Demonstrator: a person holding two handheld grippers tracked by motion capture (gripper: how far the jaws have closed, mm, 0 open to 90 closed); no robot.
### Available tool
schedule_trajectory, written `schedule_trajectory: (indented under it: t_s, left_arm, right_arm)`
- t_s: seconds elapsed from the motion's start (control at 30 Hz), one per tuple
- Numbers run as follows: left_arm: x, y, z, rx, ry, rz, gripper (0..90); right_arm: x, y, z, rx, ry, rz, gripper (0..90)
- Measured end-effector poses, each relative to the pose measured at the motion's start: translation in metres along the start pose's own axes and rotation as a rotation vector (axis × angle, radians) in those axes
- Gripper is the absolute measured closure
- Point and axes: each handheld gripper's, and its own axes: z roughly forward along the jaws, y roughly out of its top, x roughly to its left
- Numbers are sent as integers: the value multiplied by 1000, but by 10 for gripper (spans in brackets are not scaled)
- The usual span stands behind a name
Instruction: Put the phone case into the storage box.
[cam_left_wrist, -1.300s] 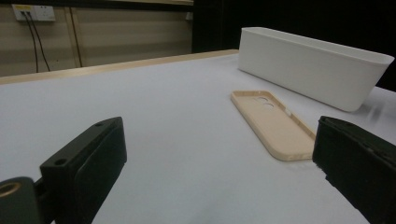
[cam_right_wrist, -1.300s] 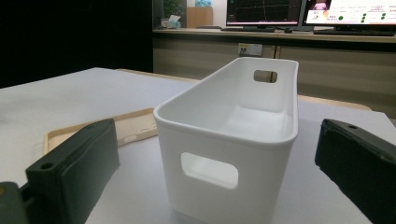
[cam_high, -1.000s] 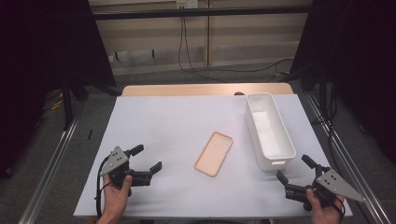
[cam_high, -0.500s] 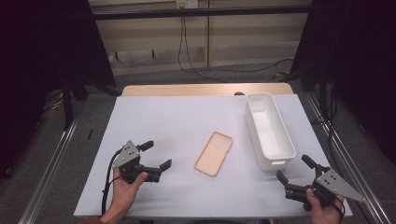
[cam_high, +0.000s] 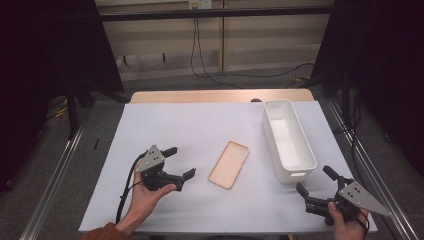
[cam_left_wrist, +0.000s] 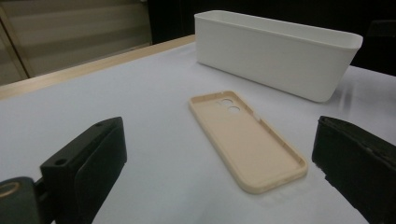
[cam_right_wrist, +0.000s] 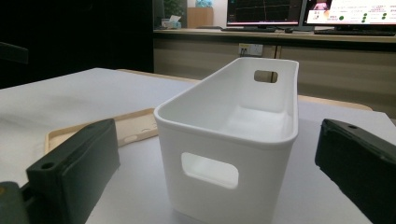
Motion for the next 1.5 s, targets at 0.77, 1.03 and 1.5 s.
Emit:
schedule_trajectory:
  t_s: [0.77,1.03,1.5]
  left_arm:
    - [6,9,45,145,-69,-26,40]
    - [4,13,65,226,-102,-13,49]
    - [4,22,87,360,-106,-42,59]
  right_arm:
    - [0,0,0,-2,8,0,0]
    - [0,0,1,-2,12,-2,0]
    - [1,0,1,2,13,-5,0]
